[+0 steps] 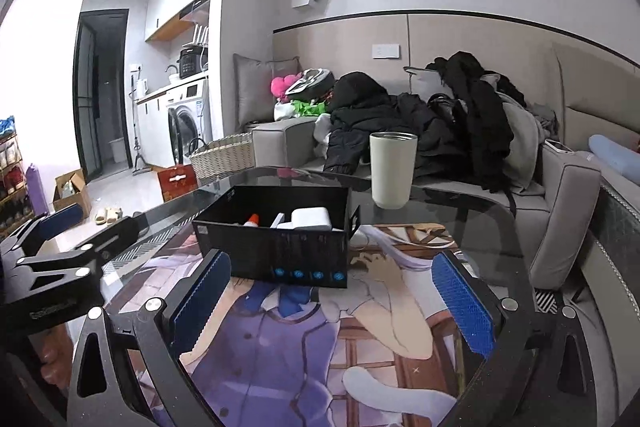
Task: Organize rigid objects
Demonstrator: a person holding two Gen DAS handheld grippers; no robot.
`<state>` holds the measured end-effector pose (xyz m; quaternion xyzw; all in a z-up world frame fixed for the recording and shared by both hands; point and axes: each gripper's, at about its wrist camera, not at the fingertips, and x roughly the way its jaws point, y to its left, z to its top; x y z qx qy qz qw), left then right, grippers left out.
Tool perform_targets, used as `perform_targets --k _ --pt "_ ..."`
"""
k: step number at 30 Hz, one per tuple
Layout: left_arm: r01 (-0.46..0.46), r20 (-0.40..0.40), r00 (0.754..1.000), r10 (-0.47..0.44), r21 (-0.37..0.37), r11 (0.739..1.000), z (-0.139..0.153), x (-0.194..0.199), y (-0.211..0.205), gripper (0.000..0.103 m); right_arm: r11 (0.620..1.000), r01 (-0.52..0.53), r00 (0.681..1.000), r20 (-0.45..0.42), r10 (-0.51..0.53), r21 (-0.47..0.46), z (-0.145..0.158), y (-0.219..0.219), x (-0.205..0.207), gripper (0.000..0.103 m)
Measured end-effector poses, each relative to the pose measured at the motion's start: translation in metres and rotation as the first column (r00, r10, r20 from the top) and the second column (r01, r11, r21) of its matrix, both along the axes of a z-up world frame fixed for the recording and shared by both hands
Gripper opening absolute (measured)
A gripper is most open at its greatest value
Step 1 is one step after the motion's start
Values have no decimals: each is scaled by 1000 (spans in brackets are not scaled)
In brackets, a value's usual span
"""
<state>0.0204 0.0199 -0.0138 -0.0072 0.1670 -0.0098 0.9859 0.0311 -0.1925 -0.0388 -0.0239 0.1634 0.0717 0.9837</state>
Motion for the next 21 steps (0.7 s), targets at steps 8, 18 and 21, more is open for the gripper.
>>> perform_targets --k 8,18,21 --pt "-3 25 1000 3 1 1000 5 -2 -3 103 1000 3 1000 13 -3 5 -1 1 0 102" --pt "-1 26 1000 1 8 1000 5 -2 -5 103 1000 7 1000 -29 -7 11 -6 -1 3 102" --pt "-1 22 1000 0 9 1000 5 -1 -6 103 1000 6 1000 -29 -6 9 -7 0 3 102"
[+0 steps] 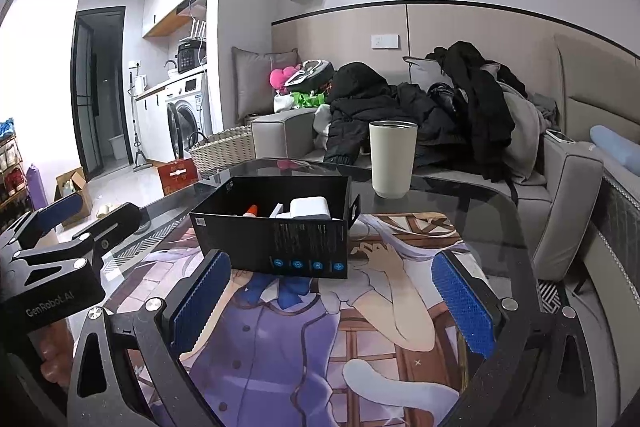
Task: Organize rigid objects
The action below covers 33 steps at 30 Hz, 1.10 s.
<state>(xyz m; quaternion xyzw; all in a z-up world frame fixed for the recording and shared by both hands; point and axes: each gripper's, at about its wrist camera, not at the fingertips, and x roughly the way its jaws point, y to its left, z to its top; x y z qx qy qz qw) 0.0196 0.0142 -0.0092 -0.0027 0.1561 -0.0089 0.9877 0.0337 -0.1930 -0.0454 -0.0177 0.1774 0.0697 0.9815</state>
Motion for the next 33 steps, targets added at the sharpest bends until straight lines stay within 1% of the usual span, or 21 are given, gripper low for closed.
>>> perform_targets --k 15,18,24,33 --pt "9 -12 1000 -9 1 1000 -2 1 1 103 1000 -5 1000 -2 5 0 1 2 1 102" --pt "16 -25 1000 -16 12 1000 -4 2 0 103 1000 -4 1000 -3 4 1 1 2 1 102" --pt "22 -42 999 -22 10 1000 -5 4 1 103 1000 -14 1000 -15 14 0 -3 5 2 102" --pt "28 -41 999 -28 13 1000 -3 3 1 103 1000 -16 1000 -19 16 0 -5 5 2 102"
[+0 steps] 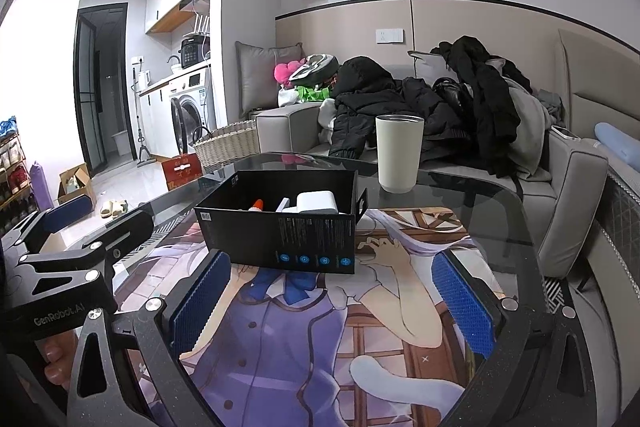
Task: Organize rigid objects
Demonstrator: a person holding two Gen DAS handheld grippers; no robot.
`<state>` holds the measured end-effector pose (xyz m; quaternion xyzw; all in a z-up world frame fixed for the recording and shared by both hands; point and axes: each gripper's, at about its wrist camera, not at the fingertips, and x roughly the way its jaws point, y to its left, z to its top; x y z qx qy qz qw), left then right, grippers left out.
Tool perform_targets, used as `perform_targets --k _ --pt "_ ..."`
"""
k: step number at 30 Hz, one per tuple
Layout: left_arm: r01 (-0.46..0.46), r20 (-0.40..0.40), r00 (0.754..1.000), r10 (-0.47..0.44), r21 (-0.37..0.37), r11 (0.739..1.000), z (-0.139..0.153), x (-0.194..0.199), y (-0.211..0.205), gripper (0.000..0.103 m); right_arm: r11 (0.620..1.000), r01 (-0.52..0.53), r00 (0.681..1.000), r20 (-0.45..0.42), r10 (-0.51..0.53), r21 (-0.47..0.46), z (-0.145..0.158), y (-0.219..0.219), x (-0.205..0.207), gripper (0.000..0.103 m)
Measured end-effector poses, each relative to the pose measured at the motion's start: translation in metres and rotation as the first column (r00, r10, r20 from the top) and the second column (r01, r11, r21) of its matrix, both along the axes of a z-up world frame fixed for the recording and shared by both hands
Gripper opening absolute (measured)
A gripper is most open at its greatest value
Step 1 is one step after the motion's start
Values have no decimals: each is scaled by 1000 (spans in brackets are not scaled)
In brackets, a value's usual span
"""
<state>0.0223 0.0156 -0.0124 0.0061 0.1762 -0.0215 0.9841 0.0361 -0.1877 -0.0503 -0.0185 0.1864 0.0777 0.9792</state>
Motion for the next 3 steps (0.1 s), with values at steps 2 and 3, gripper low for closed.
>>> perform_targets --k 2,3 --pt "-10 7 1000 10 12 1000 1 -1 -1 103 1000 0 1000 -1 0 2 -1 1 0 102" --pt "-10 10 1000 10 10 1000 2 -1 -1 103 1000 -1 1000 -1 1 -1 -1 1 0 102"
